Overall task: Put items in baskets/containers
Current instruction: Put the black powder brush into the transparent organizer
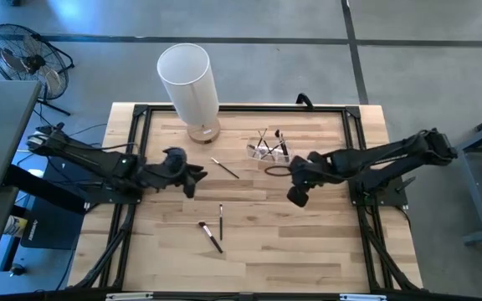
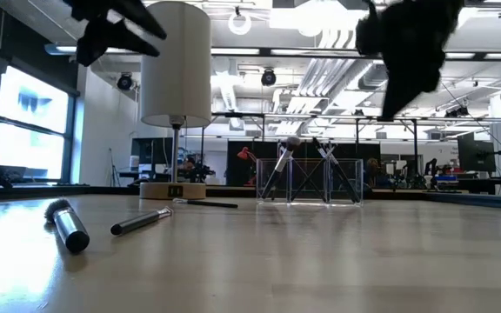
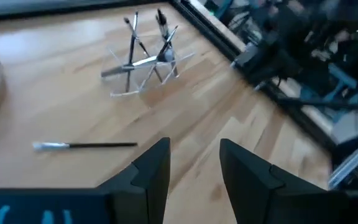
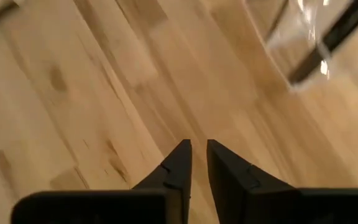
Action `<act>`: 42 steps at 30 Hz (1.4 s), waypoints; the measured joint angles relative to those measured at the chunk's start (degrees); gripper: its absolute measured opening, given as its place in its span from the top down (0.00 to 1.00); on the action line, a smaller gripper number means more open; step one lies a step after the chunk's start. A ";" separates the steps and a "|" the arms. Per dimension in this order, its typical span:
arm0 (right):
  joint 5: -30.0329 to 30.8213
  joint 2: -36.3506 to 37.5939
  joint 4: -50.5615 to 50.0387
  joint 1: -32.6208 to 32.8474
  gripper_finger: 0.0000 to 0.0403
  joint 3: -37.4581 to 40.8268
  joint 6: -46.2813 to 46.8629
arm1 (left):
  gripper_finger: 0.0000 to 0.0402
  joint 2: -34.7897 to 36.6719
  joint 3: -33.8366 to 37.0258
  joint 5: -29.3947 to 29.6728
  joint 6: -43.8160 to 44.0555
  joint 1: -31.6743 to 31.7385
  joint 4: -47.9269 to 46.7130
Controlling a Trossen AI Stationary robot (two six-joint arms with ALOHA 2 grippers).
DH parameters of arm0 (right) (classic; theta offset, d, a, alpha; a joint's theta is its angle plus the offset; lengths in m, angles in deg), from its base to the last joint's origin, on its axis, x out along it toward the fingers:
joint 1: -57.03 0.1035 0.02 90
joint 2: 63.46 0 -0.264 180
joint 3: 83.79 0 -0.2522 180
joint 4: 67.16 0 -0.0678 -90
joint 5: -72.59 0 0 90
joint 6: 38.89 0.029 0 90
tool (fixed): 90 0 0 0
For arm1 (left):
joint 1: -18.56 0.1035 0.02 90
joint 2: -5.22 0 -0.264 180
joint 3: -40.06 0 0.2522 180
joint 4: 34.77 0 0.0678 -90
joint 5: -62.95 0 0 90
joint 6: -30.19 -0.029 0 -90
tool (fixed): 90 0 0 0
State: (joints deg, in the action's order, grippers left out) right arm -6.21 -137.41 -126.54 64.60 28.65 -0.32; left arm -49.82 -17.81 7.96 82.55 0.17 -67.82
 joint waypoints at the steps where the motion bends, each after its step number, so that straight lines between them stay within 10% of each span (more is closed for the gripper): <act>1: 0.03 0.09 0.09 0.00 0.90 1.19 1.26 | 0.66 -1.93 -2.27 -0.03 3.29 0.00 -1.96; 11: 1.22 0.39 0.19 -0.02 0.89 12.74 5.82 | 0.66 -19.34 -20.64 -5.60 41.40 -0.23 -30.32; 23: -1.09 0.55 0.22 -0.01 0.87 17.05 -0.99 | 0.66 -35.33 -20.96 -23.29 71.17 -4.62 -29.72; 42: -0.82 4.37 4.03 -0.02 0.89 17.02 -5.64 | 0.66 -48.05 -20.97 -34.87 79.63 -6.01 -24.19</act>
State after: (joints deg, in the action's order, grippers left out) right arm -7.02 -133.04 -122.52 64.58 45.67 -5.96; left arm -97.87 -38.78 -26.91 162.18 -5.84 -92.02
